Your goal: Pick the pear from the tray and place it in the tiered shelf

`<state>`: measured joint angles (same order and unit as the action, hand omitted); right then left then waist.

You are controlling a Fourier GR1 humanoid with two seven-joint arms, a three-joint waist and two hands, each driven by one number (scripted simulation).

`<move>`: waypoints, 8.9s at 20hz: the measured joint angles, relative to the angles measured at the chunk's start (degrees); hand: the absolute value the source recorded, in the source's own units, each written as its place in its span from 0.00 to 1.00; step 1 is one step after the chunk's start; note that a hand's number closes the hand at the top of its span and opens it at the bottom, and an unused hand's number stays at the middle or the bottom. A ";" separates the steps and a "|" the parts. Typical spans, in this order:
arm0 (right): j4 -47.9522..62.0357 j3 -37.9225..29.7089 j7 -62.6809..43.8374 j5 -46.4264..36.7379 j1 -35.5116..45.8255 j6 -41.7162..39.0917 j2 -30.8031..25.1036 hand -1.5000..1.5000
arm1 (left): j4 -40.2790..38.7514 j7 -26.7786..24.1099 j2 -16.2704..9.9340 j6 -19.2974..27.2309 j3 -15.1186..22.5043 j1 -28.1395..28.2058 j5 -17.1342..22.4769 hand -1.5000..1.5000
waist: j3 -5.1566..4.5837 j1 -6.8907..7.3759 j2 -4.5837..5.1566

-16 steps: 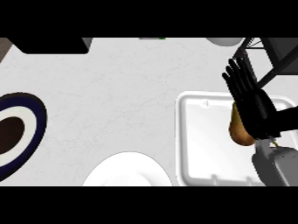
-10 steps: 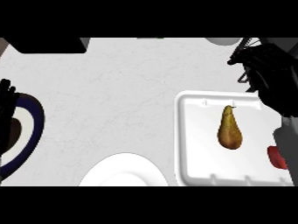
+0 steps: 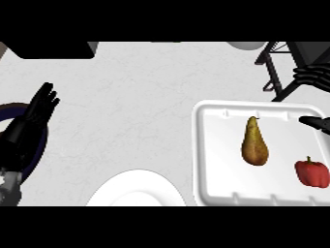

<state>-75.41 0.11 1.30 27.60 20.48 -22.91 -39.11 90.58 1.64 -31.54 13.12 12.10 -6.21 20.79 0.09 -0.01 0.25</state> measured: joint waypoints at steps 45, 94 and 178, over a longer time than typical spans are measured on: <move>-16.38 8.90 -22.54 -33.14 6.17 -22.95 1.11 0.00 | 3.77 6.34 9.22 -7.48 -6.62 0.95 -10.07 0.50 | -0.10 0.18 -0.28; 4.55 10.13 1.49 -74.36 1.75 -15.68 12.23 1.00 | 5.77 8.12 19.17 -15.96 -14.43 2.39 -18.71 0.50 | -0.36 0.39 -0.68; 17.96 -11.52 -8.87 -86.39 44.24 24.49 8.67 1.00 | 4.67 7.64 21.38 -19.24 -16.80 1.09 -21.13 0.50 | -0.12 1.18 0.06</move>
<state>-57.44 -11.40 -7.57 -58.79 64.72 1.58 -30.45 95.25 9.29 -10.16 -6.12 -4.70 -5.12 -0.34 -0.03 1.17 0.31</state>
